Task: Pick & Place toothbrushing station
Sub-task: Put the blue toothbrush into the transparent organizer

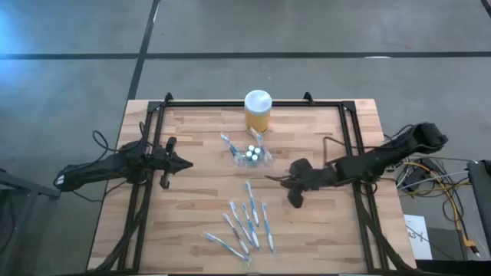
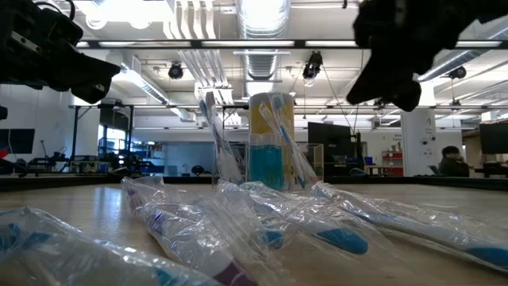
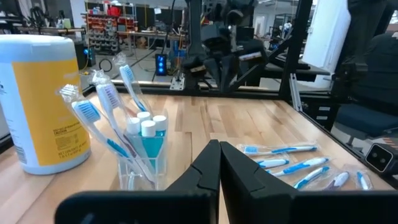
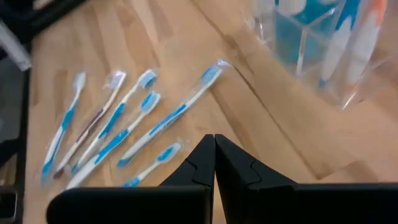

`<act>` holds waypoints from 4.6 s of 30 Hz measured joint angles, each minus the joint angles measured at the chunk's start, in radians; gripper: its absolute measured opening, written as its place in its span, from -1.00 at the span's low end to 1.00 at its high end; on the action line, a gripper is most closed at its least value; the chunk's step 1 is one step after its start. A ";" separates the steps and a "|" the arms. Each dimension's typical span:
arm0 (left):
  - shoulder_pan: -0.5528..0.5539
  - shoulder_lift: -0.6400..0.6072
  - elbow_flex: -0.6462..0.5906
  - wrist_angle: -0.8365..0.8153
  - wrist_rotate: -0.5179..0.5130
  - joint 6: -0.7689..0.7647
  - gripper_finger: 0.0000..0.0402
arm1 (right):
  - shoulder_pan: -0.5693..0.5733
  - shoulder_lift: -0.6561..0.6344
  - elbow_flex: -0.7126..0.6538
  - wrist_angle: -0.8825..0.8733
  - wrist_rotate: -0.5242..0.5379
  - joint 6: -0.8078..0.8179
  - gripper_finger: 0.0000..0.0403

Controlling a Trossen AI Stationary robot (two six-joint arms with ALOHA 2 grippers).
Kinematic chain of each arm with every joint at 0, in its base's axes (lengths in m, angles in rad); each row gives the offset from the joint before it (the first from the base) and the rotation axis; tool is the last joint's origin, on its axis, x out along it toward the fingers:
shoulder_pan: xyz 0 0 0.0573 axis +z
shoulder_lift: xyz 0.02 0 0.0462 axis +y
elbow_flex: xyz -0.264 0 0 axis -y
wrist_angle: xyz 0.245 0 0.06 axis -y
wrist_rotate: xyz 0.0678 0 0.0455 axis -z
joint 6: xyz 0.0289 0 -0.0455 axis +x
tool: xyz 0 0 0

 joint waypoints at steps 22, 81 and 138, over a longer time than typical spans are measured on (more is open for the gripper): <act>0.000 0.004 0.014 -0.024 0.006 -0.128 -0.95 | 0.106 0.599 0.621 -0.492 -0.134 0.195 0.01; -0.001 0.013 0.014 -0.032 0.025 -0.151 -0.95 | 0.114 0.640 0.611 -0.534 -0.117 0.071 -0.94; 0.000 0.014 -0.003 0.012 -0.044 -0.194 -0.95 | 0.451 -0.660 -0.500 0.558 0.669 -0.776 -0.96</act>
